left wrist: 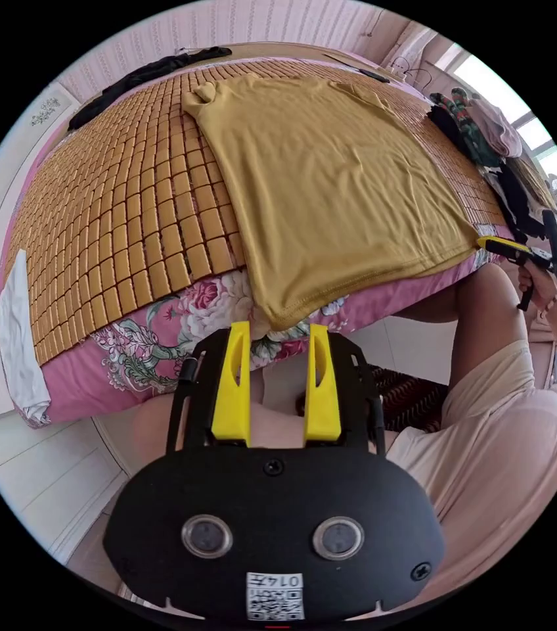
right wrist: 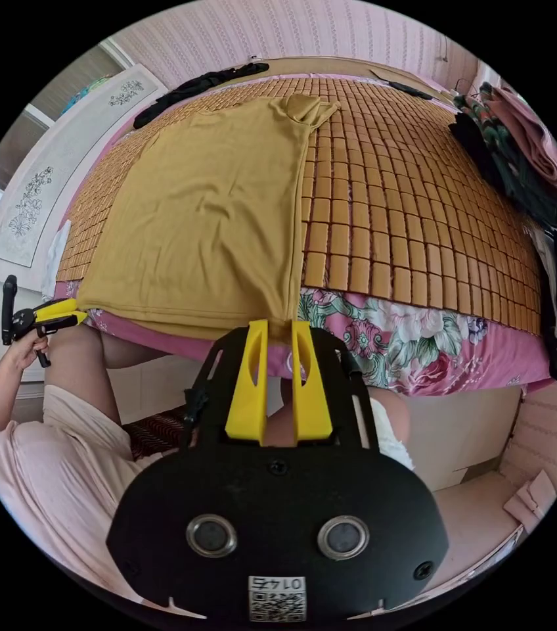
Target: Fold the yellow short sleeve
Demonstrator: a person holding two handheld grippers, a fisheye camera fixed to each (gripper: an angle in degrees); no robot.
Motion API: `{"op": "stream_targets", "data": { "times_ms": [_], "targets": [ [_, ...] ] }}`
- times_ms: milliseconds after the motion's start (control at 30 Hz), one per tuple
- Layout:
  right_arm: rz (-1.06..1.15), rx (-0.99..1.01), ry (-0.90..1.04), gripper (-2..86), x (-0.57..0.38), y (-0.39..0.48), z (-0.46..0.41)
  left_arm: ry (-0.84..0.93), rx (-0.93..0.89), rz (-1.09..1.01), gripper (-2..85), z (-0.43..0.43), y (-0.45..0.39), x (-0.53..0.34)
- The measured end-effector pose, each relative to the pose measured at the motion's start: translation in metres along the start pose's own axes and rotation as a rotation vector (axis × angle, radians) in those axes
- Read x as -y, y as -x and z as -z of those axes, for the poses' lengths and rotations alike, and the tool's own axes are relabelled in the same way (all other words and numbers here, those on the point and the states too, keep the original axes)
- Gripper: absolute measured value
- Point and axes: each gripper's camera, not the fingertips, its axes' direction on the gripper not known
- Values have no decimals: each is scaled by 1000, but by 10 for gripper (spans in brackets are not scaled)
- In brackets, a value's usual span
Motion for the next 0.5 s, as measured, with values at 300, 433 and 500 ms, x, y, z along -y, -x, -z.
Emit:
{"op": "stream_targets", "data": {
  "times_ms": [300,433,500],
  "targets": [
    [62,25,-91,9,8,-6,24,-33,0,-92,-1,3,-1,34],
    [97,40,-118,9,10,-13,41,-58,-43,-118,-5,18,11,36],
    [128,29,-99,9,12,-13,45,-58,-71,-117,-5,27,21,36]
  ]
}}
